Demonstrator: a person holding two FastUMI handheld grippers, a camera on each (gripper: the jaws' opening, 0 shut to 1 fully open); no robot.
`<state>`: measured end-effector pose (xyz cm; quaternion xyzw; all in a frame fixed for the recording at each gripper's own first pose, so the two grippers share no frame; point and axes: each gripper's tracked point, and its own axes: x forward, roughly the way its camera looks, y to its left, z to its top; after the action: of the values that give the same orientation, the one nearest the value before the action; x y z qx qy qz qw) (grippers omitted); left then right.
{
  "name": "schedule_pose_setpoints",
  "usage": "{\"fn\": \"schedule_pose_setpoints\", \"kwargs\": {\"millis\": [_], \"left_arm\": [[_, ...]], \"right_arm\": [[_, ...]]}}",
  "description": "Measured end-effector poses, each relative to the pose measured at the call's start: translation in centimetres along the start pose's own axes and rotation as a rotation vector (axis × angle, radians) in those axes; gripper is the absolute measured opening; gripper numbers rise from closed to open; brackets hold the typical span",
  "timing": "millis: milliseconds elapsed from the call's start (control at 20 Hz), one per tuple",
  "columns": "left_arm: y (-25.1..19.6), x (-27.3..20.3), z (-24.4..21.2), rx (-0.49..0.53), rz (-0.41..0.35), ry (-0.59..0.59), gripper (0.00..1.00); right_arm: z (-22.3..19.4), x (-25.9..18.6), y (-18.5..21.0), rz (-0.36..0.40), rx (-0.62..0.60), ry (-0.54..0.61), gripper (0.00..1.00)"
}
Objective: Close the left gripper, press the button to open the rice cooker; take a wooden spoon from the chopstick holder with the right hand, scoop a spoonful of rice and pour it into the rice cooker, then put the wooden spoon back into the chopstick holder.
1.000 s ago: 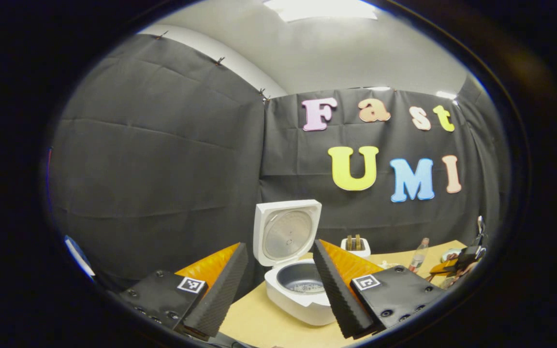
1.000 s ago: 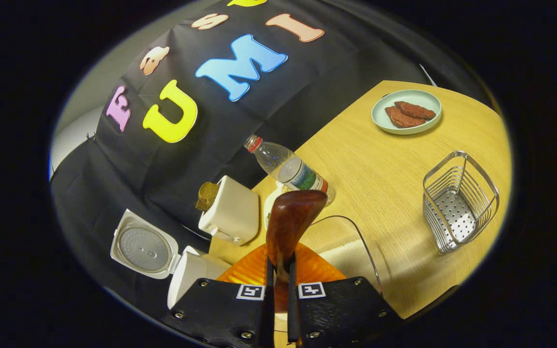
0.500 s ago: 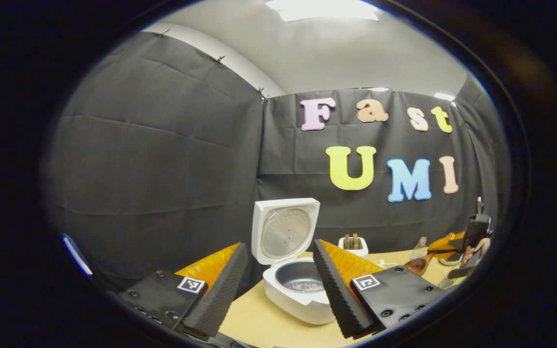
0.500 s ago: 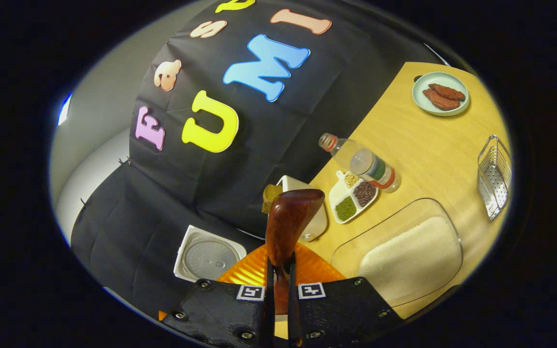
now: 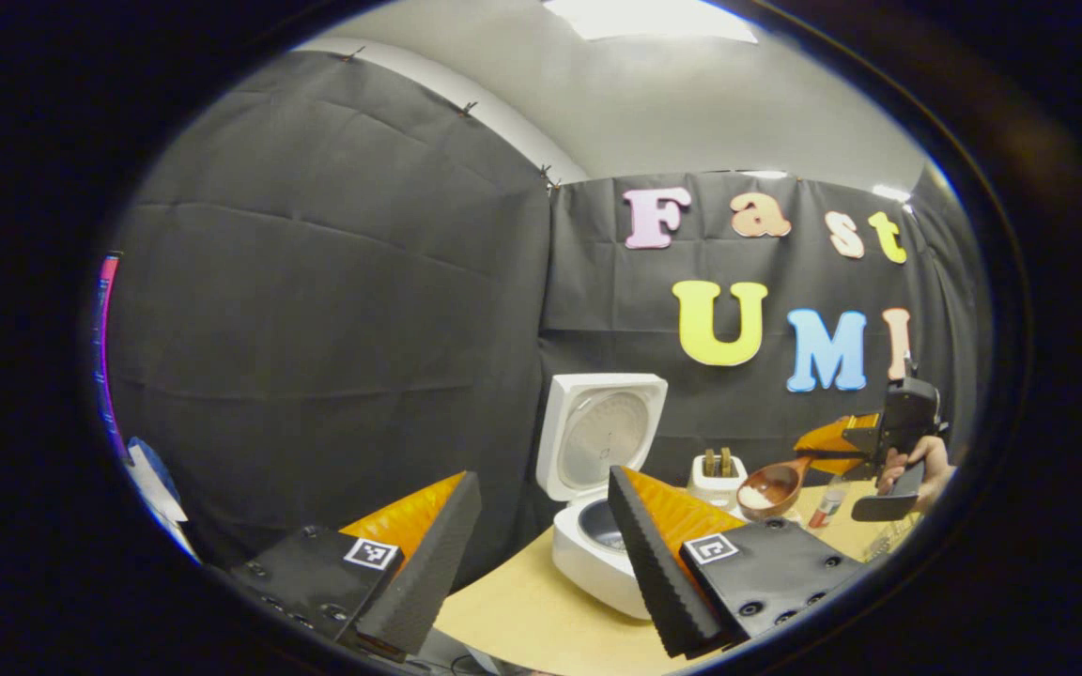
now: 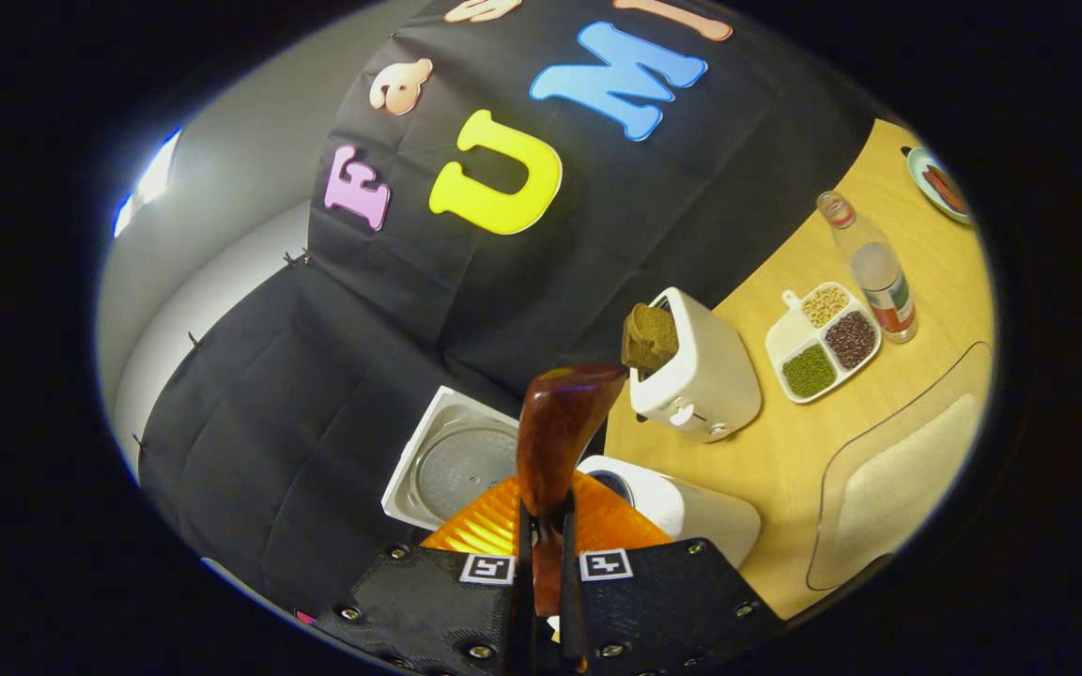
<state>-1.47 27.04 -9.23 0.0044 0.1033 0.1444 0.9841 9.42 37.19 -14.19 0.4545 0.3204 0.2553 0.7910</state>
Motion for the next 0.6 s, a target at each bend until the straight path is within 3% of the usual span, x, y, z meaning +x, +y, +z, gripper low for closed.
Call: {"fn": "schedule_pose_setpoints", "kwargs": {"millis": [300,600], "left_arm": [[3.1,-1.0,-1.1,0.008,0.061,0.030,0.95],[5.0,-2.0,-2.1,0.006,0.101,0.056,0.95]], "right_arm": [[-3.3,5.9,1.4,0.000,-0.061,0.047,0.11],[-6.6,10.8,0.9,-0.042,-0.220,0.092,0.11]]}}
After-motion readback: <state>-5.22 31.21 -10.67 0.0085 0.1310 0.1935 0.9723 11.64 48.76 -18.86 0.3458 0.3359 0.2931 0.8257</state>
